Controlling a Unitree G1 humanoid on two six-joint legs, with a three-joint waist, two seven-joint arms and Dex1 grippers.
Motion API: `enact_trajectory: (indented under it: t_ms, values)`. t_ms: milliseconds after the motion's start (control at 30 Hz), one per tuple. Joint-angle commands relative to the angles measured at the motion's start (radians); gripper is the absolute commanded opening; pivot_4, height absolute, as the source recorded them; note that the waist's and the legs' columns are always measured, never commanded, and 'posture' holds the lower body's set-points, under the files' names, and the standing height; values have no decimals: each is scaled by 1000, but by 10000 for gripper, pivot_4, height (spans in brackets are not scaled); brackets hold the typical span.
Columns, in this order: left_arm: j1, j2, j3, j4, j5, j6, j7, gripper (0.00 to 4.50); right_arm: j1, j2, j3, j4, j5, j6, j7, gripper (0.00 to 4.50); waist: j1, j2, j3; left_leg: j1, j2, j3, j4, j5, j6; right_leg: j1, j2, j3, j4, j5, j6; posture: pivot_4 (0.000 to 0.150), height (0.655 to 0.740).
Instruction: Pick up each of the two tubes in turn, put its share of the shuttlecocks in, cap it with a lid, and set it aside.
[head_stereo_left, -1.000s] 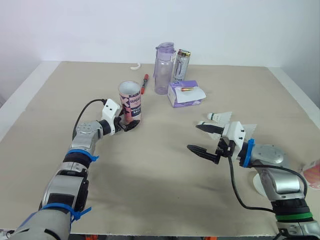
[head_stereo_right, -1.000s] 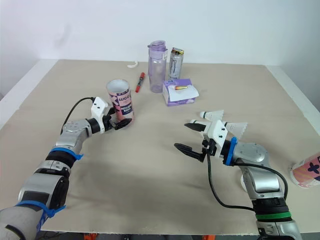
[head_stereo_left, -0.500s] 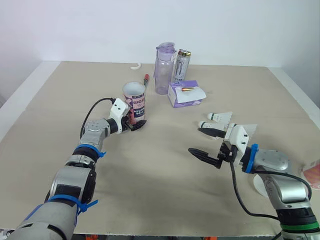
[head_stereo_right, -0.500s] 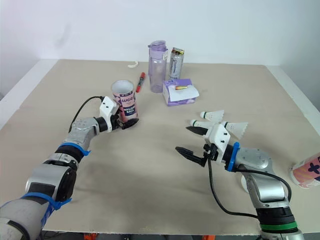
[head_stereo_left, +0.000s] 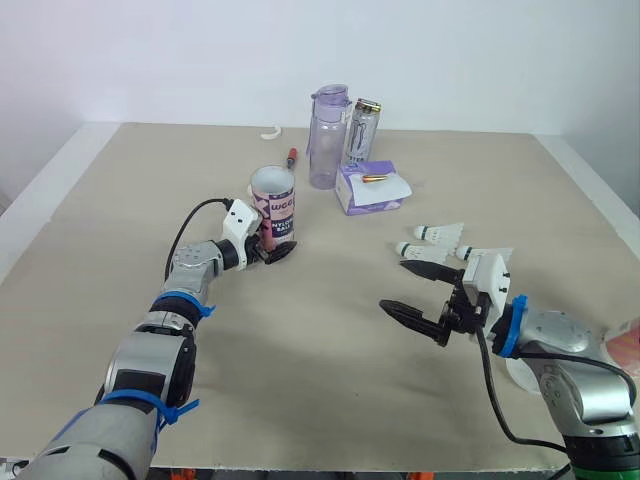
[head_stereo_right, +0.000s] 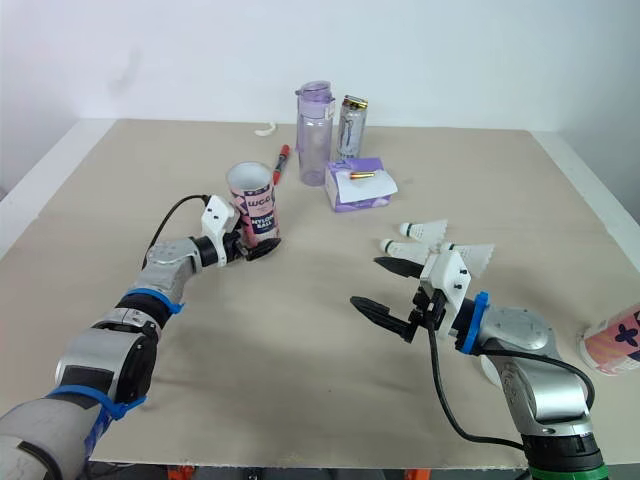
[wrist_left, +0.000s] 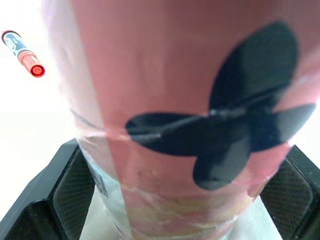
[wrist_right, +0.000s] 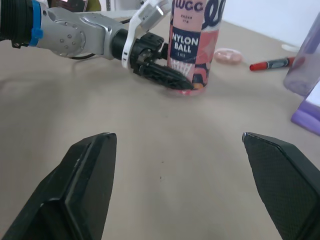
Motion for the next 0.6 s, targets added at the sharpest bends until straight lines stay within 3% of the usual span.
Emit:
enact_trajectory:
  t_ms: [33, 67, 133, 467, 600]
  values:
    - [-22, -3, 8, 3, 11, -37, 10, 45000, 18, -19, -35, -58, 11, -2, -7, 43252, 0, 0, 0, 0, 0, 0, 0, 0, 0, 0, 0, 0, 0, 0, 0, 1500, 7400]
    - [-20, -3, 6, 4, 14, -40, 12, 45000, 22, -20, -36, -61, 11, -2, -8, 43252, 0, 0, 0, 0, 0, 0, 0, 0, 0, 0, 0, 0, 0, 0, 0, 1500, 7400]
    - [-18, -4, -3, 8, 28, -52, 22, 35927, 25, -22, -37, -62, 10, 0, -9, 45000, 0, 0, 0, 0, 0, 0, 0, 0, 0, 0, 0, 0, 0, 0, 0, 1500, 7400]
    - [0, 31, -18, -20, 64, -117, 14, 35927, 21, -16, -32, -76, 17, 3, -23, 45000, 0, 0, 0, -1, 0, 0, 4, 0, 0, 0, 0, 0, 0, 1, 2, 1500, 7400]
    - [90, 83, -104, -226, 96, -173, -138, 35927, 48, -4, -24, -136, 51, 14, -28, 45000, 0, 0, 0, -2, 0, 0, 5, 0, 0, 0, 0, 0, 0, 2, 2, 1500, 7400]
